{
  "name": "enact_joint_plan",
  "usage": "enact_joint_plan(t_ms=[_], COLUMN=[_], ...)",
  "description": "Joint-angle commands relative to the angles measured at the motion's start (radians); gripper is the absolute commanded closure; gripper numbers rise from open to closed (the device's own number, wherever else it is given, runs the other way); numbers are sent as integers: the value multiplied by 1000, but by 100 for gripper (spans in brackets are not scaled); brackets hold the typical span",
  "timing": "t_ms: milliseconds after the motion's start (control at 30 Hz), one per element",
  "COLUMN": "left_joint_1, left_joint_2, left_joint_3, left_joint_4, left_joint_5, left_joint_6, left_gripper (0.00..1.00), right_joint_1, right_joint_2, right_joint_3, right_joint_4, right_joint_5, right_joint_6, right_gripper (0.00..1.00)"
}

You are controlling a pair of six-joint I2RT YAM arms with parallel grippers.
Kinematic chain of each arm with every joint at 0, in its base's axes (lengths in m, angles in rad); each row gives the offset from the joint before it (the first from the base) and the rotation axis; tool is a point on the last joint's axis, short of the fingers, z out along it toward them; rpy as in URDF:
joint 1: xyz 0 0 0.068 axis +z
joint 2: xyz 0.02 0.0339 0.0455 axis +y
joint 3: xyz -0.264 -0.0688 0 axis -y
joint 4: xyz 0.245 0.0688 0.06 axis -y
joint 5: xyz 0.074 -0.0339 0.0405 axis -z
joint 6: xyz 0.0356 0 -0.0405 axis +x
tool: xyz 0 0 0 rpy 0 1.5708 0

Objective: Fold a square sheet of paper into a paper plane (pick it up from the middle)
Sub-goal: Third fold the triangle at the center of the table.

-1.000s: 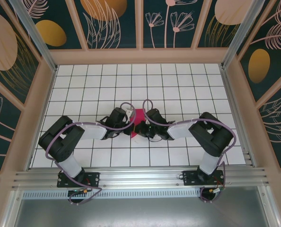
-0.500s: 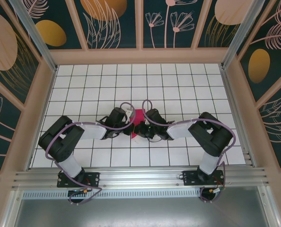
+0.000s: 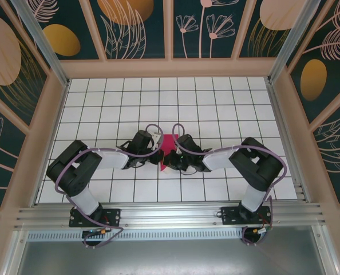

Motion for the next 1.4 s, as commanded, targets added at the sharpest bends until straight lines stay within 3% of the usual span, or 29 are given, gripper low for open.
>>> enact_joint_plan(t_ms=[0, 333, 633, 1033, 1233, 1367], left_joint_1=[-2, -1, 0, -1, -1, -1], left_joint_2=[0, 18, 19, 16, 16, 14], left_joint_3=[-14, -27, -54, -53, -52, -53], left_joint_4=[16, 16, 37, 42, 41, 43], left_joint_5=[28, 66, 71, 74, 79, 85], left_joint_6=[-26, -32, -38, -39, -39, -37], left_gripper=[100, 100, 100, 100, 100, 100], right_joint_1=[11, 25, 40, 75, 84, 90], right_joint_2=[-31, -32, -104, -49, -44, -55], right_joint_3=[-14, -75, -14, -22, 3, -38], right_joint_4=[-34, -62, -108, 2, -175, -199], right_joint_5=[13, -5, 24, 16, 33, 32], right_joint_6=[3, 7, -28, 27, -13, -5], right_gripper=[89, 90, 89, 89, 89, 89])
